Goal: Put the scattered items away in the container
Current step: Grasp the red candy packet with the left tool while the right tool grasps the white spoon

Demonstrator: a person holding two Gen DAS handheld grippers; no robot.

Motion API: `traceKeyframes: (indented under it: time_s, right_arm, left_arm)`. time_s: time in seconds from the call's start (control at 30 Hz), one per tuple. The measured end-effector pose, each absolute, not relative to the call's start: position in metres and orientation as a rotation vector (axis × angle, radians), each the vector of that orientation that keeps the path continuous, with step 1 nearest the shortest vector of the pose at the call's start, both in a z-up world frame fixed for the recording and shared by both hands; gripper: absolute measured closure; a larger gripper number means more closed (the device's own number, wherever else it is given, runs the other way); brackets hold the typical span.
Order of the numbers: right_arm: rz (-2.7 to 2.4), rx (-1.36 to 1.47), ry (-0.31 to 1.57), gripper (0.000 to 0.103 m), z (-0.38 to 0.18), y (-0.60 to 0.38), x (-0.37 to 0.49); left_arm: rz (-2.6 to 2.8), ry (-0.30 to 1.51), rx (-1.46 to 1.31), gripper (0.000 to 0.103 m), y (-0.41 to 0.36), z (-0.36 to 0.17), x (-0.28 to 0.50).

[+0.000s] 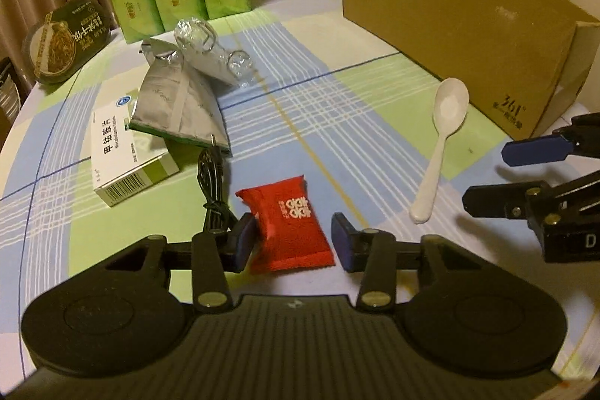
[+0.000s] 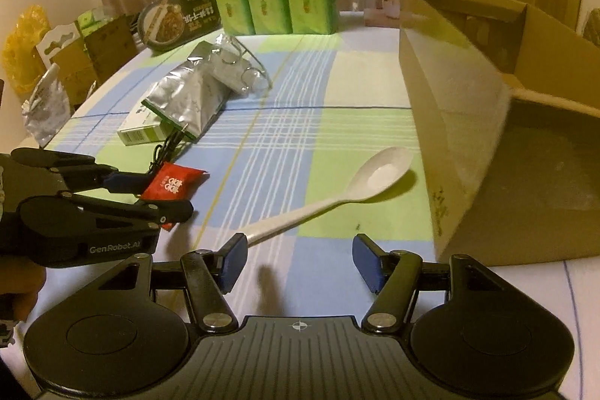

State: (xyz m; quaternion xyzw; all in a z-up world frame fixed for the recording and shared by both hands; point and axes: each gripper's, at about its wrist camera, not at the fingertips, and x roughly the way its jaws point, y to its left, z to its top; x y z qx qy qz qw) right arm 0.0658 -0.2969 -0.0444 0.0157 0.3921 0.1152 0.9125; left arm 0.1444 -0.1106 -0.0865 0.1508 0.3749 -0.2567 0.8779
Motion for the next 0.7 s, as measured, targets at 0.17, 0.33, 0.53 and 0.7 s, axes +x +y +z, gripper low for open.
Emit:
traceKeyframes:
  time_s: [0.17,0.33,0.53,0.7]
  right_arm:
    - [0.218,0.05,0.809,0.043,-0.052,-0.293,0.079]
    - [0.179,0.073,0.817,0.043,-0.058,-0.287,0.095]
    - [0.224,-0.035,0.799,0.045,-0.064,-0.265,0.107]
    - [0.307,-0.132,0.791,0.072,-0.065,-0.251,0.103]
  left_arm:
    - [-0.508,0.785,0.305,0.074,-0.103,-0.085,0.146]
    - [-0.486,0.793,0.24,0.074,-0.089,-0.082,0.148]
    - [-0.471,0.789,0.17,0.074,-0.077,-0.078,0.154]
    - [-0.464,0.795,0.135,0.074,-0.071,-0.077,0.156]
